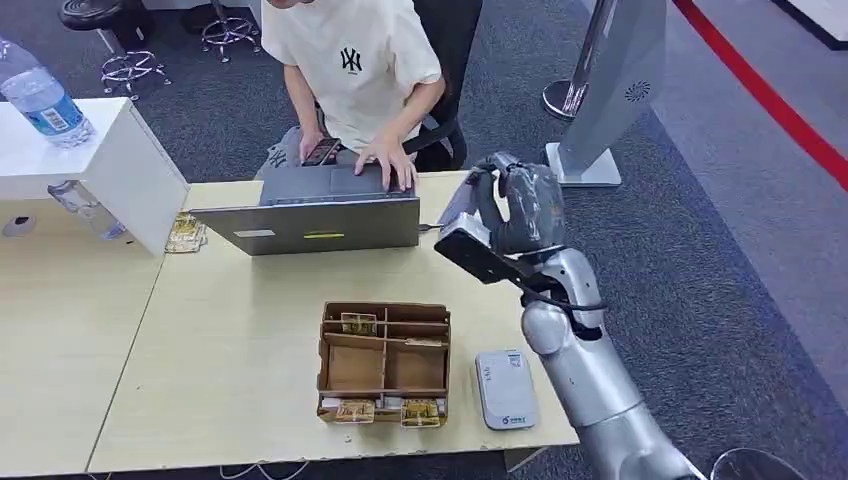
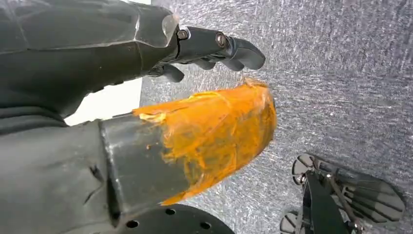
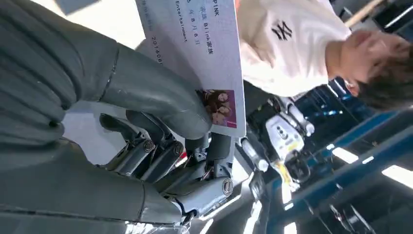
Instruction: Pass the card to the sensor for recognition and then transmit it.
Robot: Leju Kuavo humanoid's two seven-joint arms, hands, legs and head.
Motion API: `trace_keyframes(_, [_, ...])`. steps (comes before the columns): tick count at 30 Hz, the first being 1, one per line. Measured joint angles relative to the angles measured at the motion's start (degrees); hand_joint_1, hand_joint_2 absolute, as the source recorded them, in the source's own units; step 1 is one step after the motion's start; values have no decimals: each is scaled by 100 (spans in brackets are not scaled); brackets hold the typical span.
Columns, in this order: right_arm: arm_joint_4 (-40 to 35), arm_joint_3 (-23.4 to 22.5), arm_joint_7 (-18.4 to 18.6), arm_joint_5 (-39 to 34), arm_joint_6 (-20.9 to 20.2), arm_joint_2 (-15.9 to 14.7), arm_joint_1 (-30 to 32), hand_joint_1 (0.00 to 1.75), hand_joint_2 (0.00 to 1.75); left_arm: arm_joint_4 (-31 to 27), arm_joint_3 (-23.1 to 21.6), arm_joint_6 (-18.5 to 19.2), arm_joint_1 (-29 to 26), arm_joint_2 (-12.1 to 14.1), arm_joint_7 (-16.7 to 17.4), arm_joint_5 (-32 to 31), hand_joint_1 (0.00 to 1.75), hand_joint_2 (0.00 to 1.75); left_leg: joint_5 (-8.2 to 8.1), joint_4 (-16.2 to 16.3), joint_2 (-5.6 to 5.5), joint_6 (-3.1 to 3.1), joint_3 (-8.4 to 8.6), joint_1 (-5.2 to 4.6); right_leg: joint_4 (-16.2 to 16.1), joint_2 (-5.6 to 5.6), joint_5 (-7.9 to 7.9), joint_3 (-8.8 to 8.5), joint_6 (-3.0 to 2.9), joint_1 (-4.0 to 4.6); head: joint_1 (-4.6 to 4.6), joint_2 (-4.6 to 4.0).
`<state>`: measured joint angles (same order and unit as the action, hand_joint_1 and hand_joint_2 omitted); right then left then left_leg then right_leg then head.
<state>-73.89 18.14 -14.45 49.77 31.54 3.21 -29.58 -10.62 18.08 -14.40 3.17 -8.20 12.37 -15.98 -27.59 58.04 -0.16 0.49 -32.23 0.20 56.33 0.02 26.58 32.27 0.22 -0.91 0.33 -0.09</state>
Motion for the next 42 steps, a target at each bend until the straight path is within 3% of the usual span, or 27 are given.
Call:
trace_keyframes(4, [245, 87, 28, 79, 68, 90, -217, 175, 175, 0, -7, 4, 0, 7, 24, -53, 0, 0, -1, 0, -3, 0, -4, -1, -1, -2, 1, 0, 0, -1, 0, 0])
trace_keyframes(11, [885, 96, 367, 743, 708, 253, -645, 175, 175, 0, -101, 68, 3, 15, 92, -278, 0, 0, 0, 1, -3, 0, -2, -1, 0, -2, 0, 1, 0, 0, 0, 0])
trace_keyframes(14, [1104, 68, 393, 1102, 772, 317, -735, 175, 175, 0, -105, 94, 4, 17, 122, -326, 0, 0, 0, 1, -3, 0, -2, -1, 0, -2, 0, 1, 0, 0, 0, 0])
trace_keyframes(20, [1296, -459, 216, 2225, 796, 627, -757, 175, 175, 0, -125, 118, 4, 15, 190, -481, 0, 0, -1, 1, -4, 0, -2, 0, 0, -2, 1, 2, 0, 0, 0, 0])
trace_keyframes(26, [1414, -962, 52, 2560, 798, 848, -746, 175, 175, 0, -168, 118, 4, 15, 201, -520, 0, 0, -1, 1, -3, 0, -2, -1, -1, -2, 1, 2, 0, 0, 0, 0])
trace_keyframes(37, [1414, -1327, -18, 2874, 802, 1018, -650, 175, 175, 0, -184, 138, 4, 13, 254, -579, 0, 0, -1, 1, -4, 0, -2, 0, -1, -2, 1, 2, 0, 0, 0, 0])
trace_keyframes(38, [1390, -1349, -18, 2914, 802, 1025, -630, 26, 175, 0, -184, 138, 3, 13, 254, -579, 0, 0, -1, 1, -4, 0, -2, 0, -1, -2, 1, 2, 0, 0, 0, 0])
trace_keyframes(39, [1372, -1364, -18, 2931, 802, 1036, -614, 26, 175, 0, -184, 138, 3, 13, 254, -579, 0, 0, -1, 1, -4, 0, -3, 0, -1, -2, 1, 3, 0, 0, 0, 0])
trace_keyframes(40, [1366, -1377, -7, 2968, 802, 1038, -599, 0, 175, 0, -184, 138, 2, 13, 254, -579, 0, 0, -1, 1, -3, 0, -2, 0, -1, -1, 1, 3, 0, 0, 0, 0])
trace_keyframes(42, [1344, -1397, 37, 3014, 802, 1047, -570, 0, 175, 0, -184, 138, 5, 11, 254, -579, 0, 0, -1, 1, -3, 0, -2, 0, -1, -1, 1, 3, 0, 0, 0, 0])
